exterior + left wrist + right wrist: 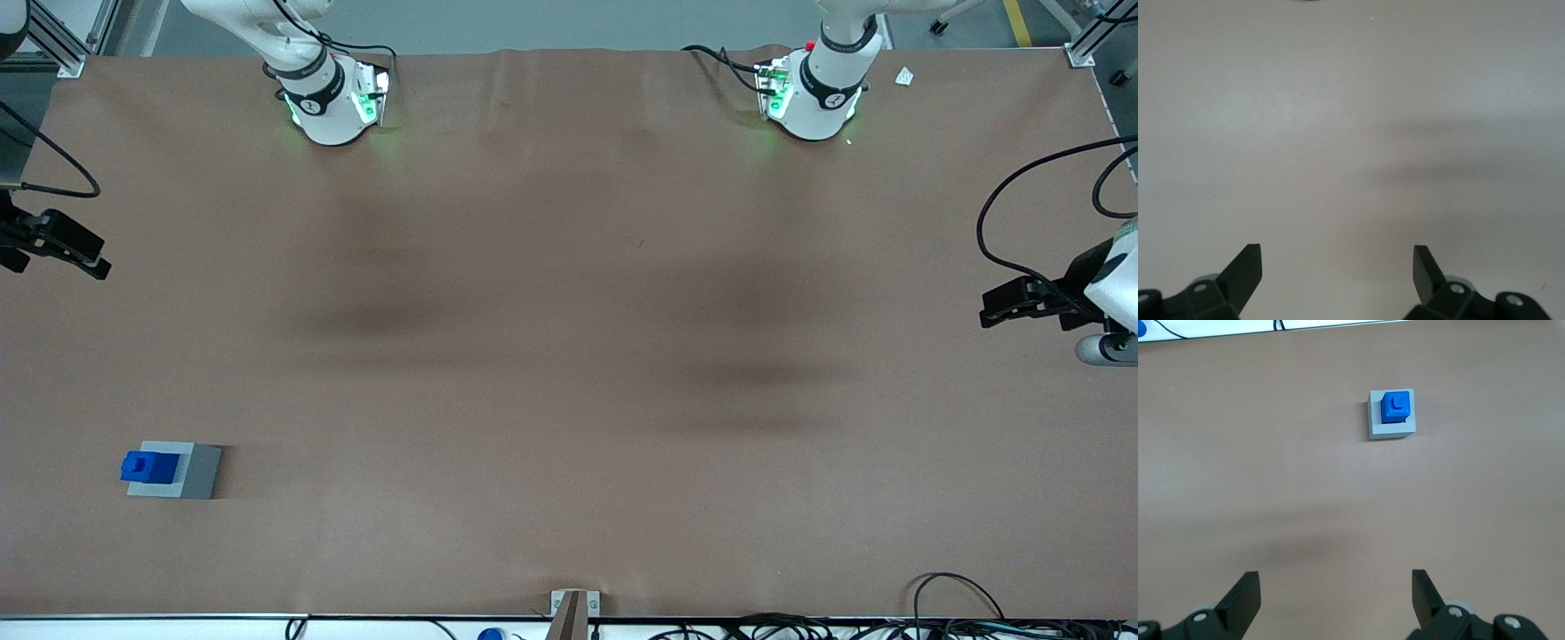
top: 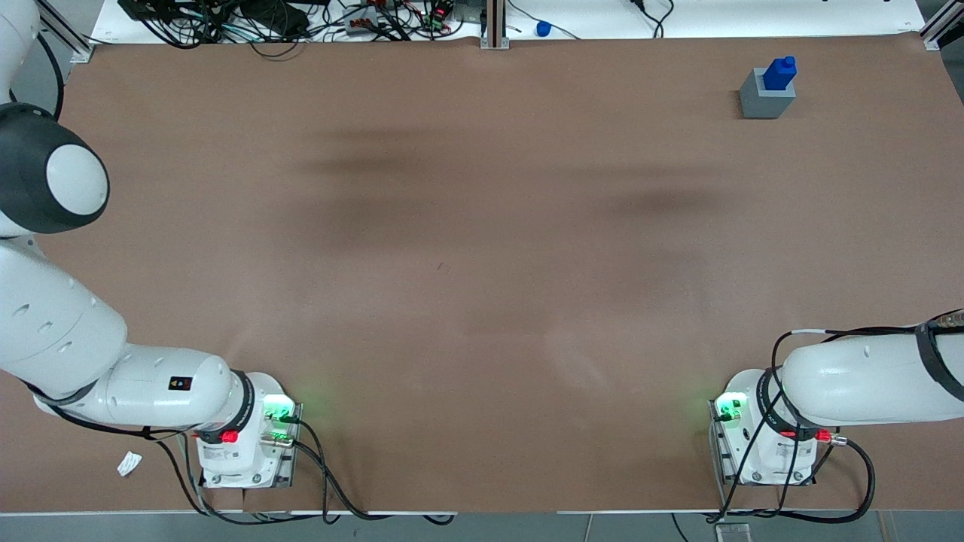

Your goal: Insert blue part into gray base with right arm

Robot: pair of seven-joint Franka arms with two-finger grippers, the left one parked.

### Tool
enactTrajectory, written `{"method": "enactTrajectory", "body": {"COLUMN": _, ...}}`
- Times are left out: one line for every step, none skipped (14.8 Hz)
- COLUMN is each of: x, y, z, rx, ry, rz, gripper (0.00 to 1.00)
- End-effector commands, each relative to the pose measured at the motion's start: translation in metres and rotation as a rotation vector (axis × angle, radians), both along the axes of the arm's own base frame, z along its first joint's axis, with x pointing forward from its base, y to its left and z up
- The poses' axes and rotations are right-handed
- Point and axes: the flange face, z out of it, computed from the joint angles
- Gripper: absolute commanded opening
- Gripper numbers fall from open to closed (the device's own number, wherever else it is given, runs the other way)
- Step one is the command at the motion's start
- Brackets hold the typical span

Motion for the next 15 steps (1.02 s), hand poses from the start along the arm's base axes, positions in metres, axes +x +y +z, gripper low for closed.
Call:
{"method": "enactTrajectory", "body": {"x": 0.004, "y": -0.007, "z": -0.007, "rx": -0.010, "ry": 0.003, "rz": -0.010, "gripper": 1.00}}
{"method": "enactTrajectory", "body": {"x": 0.006, "y": -0.008, "z": -0.004, "rx": -0.010, "ry": -0.003, "rz": -0.011, "gripper": 1.00}}
{"method": "enactTrajectory", "body": {"x": 0.008, "y": -0.009, "z": -0.004, "rx": -0.010, "ry": -0.004, "rz": -0.013, "gripper": 1.00}}
{"method": "enactTrajectory", "body": {"x": 0.010, "y": -0.010, "z": -0.004, "rx": -0.010, "ry": -0.004, "rz": -0.014, "gripper": 1.00}}
{"method": "enactTrajectory", "body": {"x": 0.013, "y": -0.010, "z": -0.003, "rx": -0.011, "ry": -0.009, "rz": -0.016, "gripper": 1.00}}
{"method": "enactTrajectory", "body": {"x": 0.016, "y": -0.010, "z": -0.003, "rx": -0.013, "ry": -0.010, "rz": -0.014, "gripper": 1.00}}
{"method": "enactTrajectory", "body": {"x": 0.022, "y": -0.015, "z": -0.004, "rx": -0.014, "ry": -0.013, "rz": -0.022, "gripper": 1.00}}
{"method": "enactTrajectory", "body": {"x": 0.028, "y": -0.025, "z": -0.006, "rx": -0.014, "ry": -0.013, "rz": -0.039, "gripper": 1.00}}
{"method": "enactTrajectory", "body": {"x": 0.036, "y": -0.032, "z": -0.008, "rx": -0.013, "ry": -0.016, "rz": -0.049, "gripper": 1.00}}
{"method": "enactTrajectory", "body": {"x": 0.045, "y": -0.037, "z": -0.010, "rx": -0.013, "ry": -0.019, "rz": -0.057, "gripper": 1.00}}
{"method": "enactTrajectory", "body": {"x": 0.054, "y": -0.043, "z": -0.016, "rx": -0.014, "ry": -0.016, "rz": -0.063, "gripper": 1.00}}
{"method": "enactTrajectory", "body": {"x": 0.061, "y": -0.044, "z": -0.027, "rx": -0.016, "ry": -0.004, "rz": -0.062, "gripper": 1.00}}
{"method": "enactTrajectory", "body": {"x": 0.071, "y": -0.054, "z": -0.043, "rx": -0.013, "ry": 0.008, "rz": -0.075, "gripper": 1.00}}
{"method": "enactTrajectory", "body": {"x": 0.079, "y": -0.058, "z": -0.058, "rx": -0.005, "ry": 0.008, "rz": -0.079, "gripper": 1.00}}
{"method": "enactTrajectory", "body": {"x": 0.089, "y": -0.061, "z": -0.074, "rx": -0.006, "ry": 0.005, "rz": -0.080, "gripper": 1.00}}
